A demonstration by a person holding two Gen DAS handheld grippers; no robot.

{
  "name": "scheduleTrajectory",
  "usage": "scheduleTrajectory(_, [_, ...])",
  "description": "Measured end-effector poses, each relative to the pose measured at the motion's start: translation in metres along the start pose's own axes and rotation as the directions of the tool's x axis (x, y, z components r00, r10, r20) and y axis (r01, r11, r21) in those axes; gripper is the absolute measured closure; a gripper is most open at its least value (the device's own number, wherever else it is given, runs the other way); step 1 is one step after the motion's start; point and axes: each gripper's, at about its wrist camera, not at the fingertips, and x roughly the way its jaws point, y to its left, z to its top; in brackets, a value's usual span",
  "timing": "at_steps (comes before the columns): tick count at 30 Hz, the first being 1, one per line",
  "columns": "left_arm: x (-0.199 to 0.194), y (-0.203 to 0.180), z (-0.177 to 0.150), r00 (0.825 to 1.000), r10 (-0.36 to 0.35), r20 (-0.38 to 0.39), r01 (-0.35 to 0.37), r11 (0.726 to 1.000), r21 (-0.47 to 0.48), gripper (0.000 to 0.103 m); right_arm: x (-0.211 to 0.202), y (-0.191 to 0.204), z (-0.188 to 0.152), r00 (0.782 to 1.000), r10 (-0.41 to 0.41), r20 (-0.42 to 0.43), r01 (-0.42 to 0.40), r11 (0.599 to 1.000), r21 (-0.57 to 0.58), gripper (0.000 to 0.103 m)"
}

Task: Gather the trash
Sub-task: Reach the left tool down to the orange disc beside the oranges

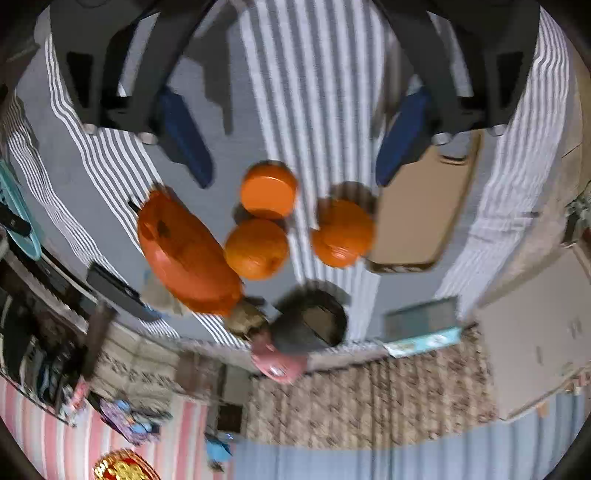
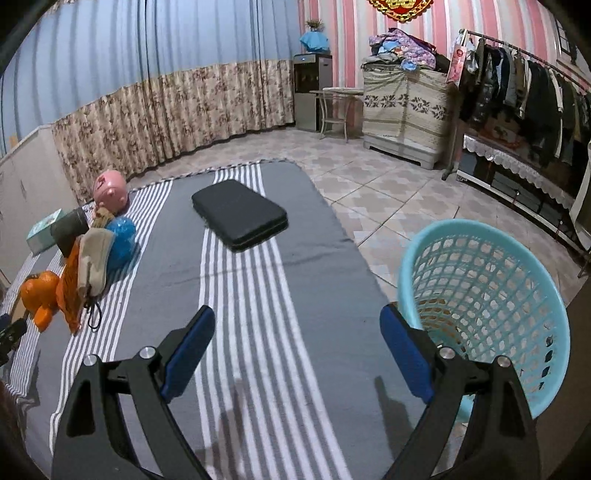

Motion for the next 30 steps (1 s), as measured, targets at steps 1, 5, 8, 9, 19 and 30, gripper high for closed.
scheduleTrajectory(1, [0.004, -0.004, 0.001, 1.000, -0.008, -0.016, 0.008, 1.000, 0.012, 0.029, 0.000, 0.001, 0.000, 1.000, -0.001, -0.003, 0.001, 1.000, 0.000, 0.014])
scheduleTrajectory(5, [0.018, -0.015, 0.006, 0.998, 0.002, -0.055, 0.000, 0.999, 0.037, 0.033, 0.005, 0.007, 0.000, 1.000, -0.006, -0.018, 0.006, 1.000, -0.014, 0.014])
scheduleTrajectory(8, [0.028, -0.014, 0.011, 0.996, -0.011, -0.086, 0.012, 1.000, 0.020, 0.034, 0.008, 0.012, -0.003, 0.999, -0.012, -0.030, 0.011, 0.999, -0.034, 0.014])
scheduleTrajectory(9, [0.031, -0.014, 0.012, 0.995, -0.011, -0.098, 0.013, 1.000, 0.016, 0.034, 0.009, 0.014, -0.004, 0.999, -0.013, -0.032, 0.012, 0.999, -0.039, 0.014])
scheduleTrajectory(19, [0.027, -0.013, 0.009, 0.993, -0.040, -0.113, 0.045, 0.998, 0.049, 0.064, 0.000, 0.050, -0.011, 0.999, 0.000, -0.043, -0.006, 0.991, -0.134, 0.014])
scheduleTrajectory(30, [-0.029, 0.029, -0.005, 0.999, -0.012, 0.053, 0.011, 1.000, 0.026, 0.064, -0.007, 0.148, -0.018, 0.993, 0.110, -0.047, -0.119, 0.953, -0.277, 0.014])
